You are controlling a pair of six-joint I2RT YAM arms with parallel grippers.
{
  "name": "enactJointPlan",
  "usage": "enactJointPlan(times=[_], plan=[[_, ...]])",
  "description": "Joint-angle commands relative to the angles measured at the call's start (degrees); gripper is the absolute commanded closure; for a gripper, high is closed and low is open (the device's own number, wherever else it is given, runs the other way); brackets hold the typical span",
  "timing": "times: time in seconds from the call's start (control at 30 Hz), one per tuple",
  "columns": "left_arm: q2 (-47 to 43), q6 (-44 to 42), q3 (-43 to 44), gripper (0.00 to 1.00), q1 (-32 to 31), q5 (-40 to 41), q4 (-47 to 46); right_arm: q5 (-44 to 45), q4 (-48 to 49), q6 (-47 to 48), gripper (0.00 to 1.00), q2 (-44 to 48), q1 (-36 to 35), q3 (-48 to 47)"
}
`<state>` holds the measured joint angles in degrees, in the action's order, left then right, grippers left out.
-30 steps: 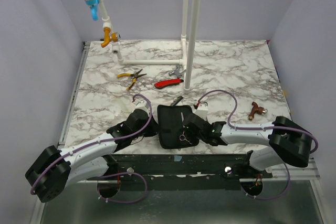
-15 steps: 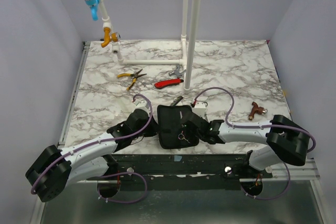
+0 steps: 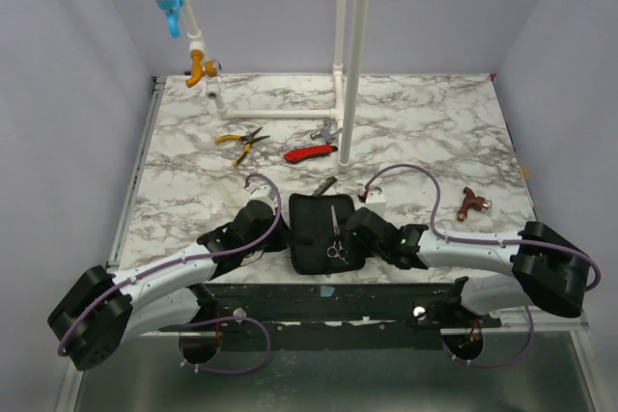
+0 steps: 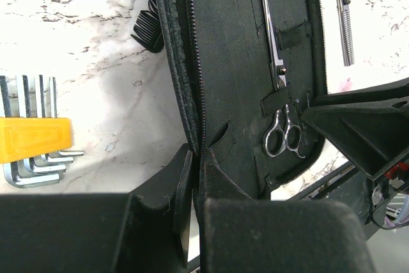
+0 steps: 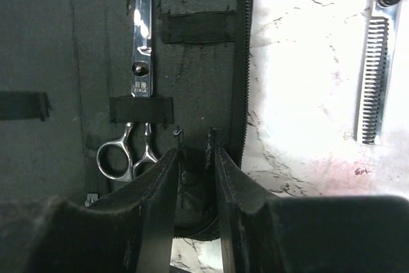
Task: Sort the hair-cutting tools
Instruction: Place the scissors in the hairdressing tool bag.
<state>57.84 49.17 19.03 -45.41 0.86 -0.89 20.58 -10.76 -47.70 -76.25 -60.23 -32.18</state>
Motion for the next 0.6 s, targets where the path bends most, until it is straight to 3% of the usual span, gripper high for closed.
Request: enactJointPlan(times=[0.0, 0.57], plan=[[0.42, -2.02, 1.18, 1.0, -0.2, -0.8, 2.29, -7.21, 3.67, 2.85, 0.67, -0.02, -0.15, 2.3], [0.08, -3.72, 1.36, 1.0, -0.19, -2.48, 4.04, -6.39, 7.43, 4.5, 0.7, -6.79, -0.33, -0.17]])
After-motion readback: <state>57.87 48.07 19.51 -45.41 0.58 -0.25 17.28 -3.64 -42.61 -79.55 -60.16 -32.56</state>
